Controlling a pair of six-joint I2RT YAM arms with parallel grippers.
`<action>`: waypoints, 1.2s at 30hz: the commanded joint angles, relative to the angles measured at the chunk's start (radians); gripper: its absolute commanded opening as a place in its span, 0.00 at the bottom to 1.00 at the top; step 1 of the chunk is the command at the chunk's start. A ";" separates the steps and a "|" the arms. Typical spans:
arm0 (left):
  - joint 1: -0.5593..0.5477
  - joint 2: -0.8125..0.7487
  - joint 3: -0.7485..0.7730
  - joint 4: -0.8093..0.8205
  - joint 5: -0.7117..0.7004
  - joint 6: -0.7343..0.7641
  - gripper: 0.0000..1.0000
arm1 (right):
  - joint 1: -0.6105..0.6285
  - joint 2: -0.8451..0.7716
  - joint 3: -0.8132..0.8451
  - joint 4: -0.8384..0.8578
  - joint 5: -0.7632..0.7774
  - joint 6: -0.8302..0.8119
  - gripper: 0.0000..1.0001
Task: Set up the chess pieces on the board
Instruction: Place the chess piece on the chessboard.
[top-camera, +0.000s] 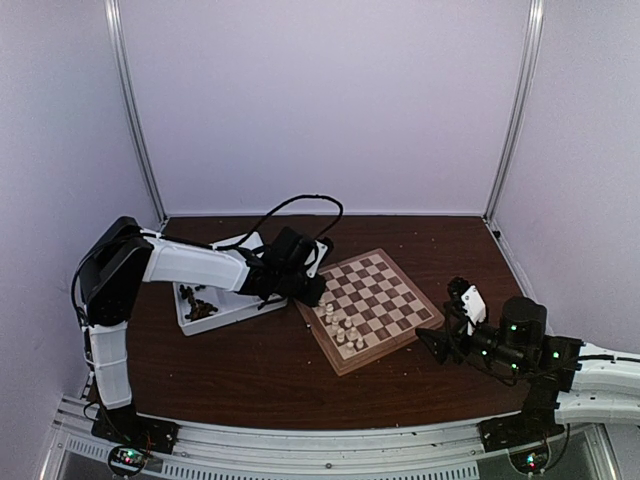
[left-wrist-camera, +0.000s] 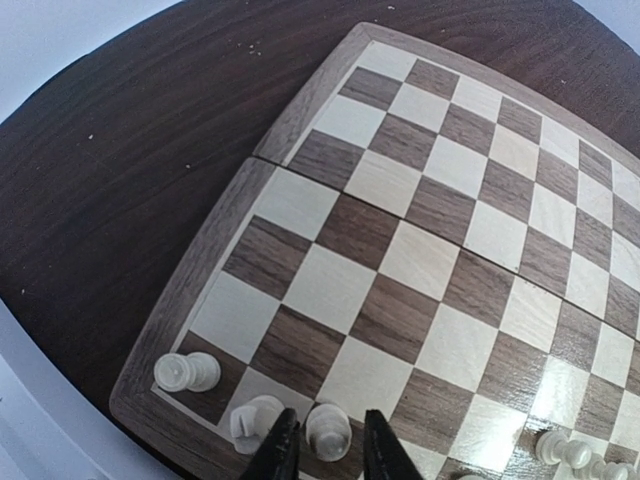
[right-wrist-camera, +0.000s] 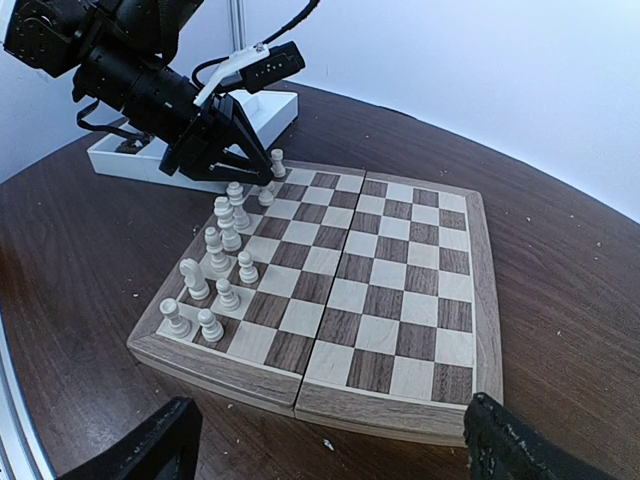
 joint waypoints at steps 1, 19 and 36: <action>0.007 -0.027 0.020 0.010 0.004 0.008 0.23 | -0.002 0.003 -0.008 0.025 0.005 -0.003 0.93; 0.007 -0.040 0.009 -0.012 0.010 0.004 0.00 | -0.002 0.007 -0.007 0.027 0.004 -0.003 0.93; 0.007 -0.078 -0.026 -0.030 0.007 0.006 0.01 | -0.003 0.007 -0.007 0.027 0.003 -0.002 0.93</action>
